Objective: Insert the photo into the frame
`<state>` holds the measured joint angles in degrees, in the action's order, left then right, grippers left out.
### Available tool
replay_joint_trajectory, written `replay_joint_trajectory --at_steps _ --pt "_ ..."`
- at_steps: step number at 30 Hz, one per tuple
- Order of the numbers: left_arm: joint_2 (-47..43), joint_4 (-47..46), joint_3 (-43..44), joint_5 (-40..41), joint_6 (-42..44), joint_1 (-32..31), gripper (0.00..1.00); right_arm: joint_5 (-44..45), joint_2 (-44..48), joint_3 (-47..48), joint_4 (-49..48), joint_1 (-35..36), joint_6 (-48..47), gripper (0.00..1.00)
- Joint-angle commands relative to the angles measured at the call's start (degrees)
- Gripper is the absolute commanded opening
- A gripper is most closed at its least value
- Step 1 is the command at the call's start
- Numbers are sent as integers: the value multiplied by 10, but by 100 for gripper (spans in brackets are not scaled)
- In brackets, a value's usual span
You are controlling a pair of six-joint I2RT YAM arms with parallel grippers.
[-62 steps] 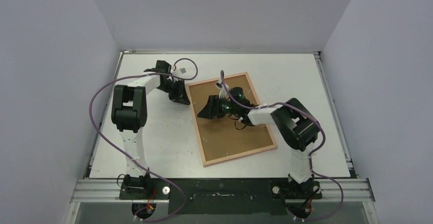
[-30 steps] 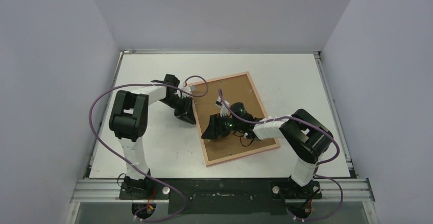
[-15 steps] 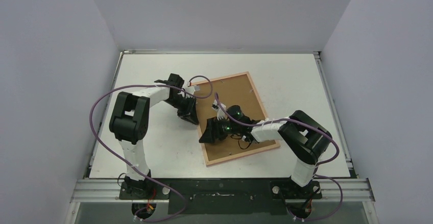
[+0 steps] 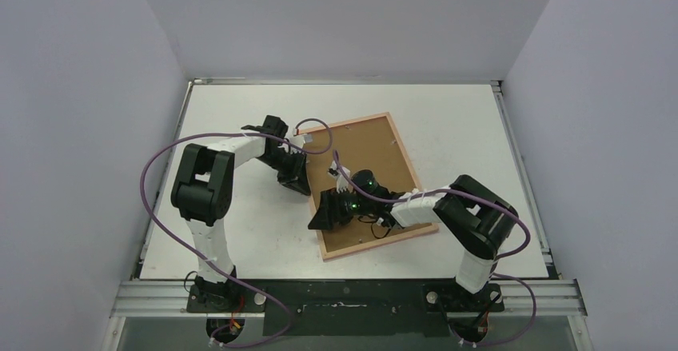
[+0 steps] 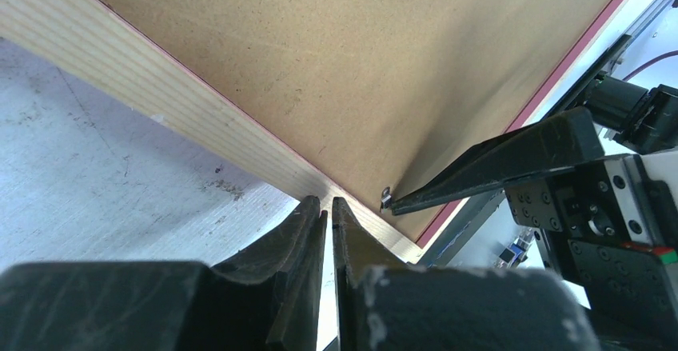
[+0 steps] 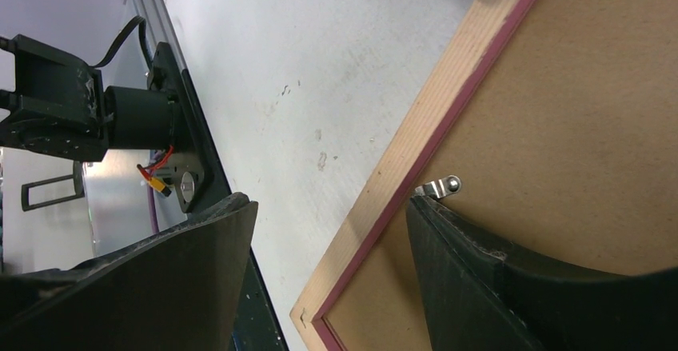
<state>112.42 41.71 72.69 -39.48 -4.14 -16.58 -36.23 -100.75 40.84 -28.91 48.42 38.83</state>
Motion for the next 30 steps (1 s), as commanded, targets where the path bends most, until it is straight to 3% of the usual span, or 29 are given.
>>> replay_joint_trajectory --at_steps 1,18,26,30 --pt "14 -19 -7 26 7 -1 9 3 -7 -5 -38 11 5 70" --pt "9 -13 -5 32 11 -3 9 9 -36 48 -42 2 -21 69" --pt "8 -8 -1 34 14 2 8 -7 80 0 -9 -15 -28 70" --pt "9 -8 3 36 13 3 8 -3 94 -13 12 -25 -40 71"
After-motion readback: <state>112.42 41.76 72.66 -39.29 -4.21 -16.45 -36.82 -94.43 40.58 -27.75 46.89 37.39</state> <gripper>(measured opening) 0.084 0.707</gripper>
